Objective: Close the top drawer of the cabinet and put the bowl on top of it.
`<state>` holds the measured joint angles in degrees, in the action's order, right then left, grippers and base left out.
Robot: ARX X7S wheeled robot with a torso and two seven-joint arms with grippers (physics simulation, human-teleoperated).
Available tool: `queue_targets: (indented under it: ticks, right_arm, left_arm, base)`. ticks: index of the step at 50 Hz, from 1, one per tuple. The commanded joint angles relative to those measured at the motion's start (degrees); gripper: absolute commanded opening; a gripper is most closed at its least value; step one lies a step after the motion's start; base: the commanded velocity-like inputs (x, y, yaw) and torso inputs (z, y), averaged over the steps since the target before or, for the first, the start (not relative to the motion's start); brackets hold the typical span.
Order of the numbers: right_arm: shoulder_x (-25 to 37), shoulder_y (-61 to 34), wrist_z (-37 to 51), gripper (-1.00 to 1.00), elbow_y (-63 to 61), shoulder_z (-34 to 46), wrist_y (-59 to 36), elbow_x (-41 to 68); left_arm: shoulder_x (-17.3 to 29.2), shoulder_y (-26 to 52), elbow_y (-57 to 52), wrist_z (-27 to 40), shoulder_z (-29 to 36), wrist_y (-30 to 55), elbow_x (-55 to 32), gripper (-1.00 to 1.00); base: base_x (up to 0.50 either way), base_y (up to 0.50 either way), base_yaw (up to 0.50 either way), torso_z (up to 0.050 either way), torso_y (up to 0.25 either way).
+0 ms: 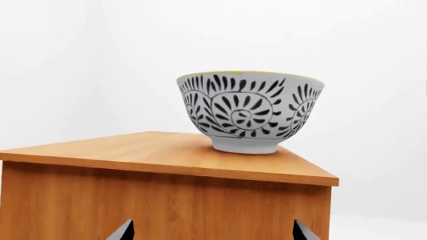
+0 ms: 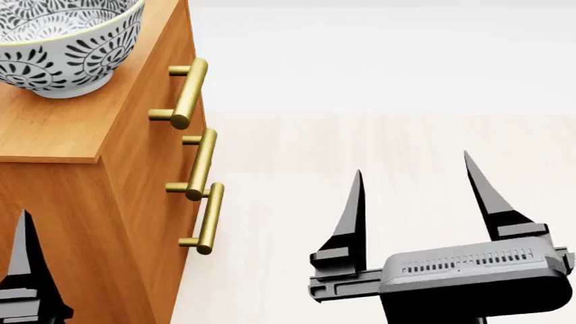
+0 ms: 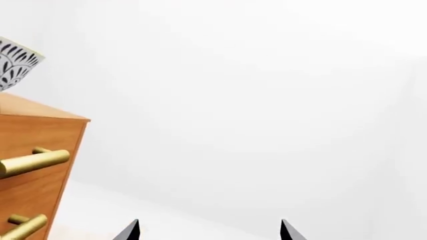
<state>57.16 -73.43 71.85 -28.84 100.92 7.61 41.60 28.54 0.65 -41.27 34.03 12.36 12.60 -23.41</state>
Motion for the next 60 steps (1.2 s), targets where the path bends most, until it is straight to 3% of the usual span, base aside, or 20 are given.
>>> queue_targets:
  ticks: [1, 12, 17, 60]
  right_arm:
    - [1.16, 0.38, 3.51, 1.0, -3.85, -0.3, -0.91, -3.32]
    - [6.38, 0.39, 8.3, 1.0, -10.55, -2.12, 1.48, -7.4]
    - [10.31, 1.83, 10.87, 1.0, -15.11, -2.79, 6.11, -14.75]
    - [15.53, 4.88, 16.23, 1.0, -26.65, -6.2, -1.34, -24.16]
  left_arm:
    - [0.63, -1.69, -2.52, 0.64, -0.34, -1.41, 1.27, 1.0]
    - [1.33, -3.5, -6.55, 2.75, -2.19, -2.35, 2.75, 1.0]
    - [1.54, -4.71, -8.17, 3.44, -2.93, -3.67, 3.93, 1.0]
    - [4.65, -12.98, -18.11, 5.85, -4.79, -10.61, 9.03, 1.0]
  base:
    - [0.0, 0.0, 0.0, 0.0, 0.0]
    - [0.0, 0.0, 0.0, 0.0, 0.0]
    - [0.0, 0.0, 0.0, 0.0, 0.0]
    - [0.0, 0.0, 0.0, 0.0, 0.0]
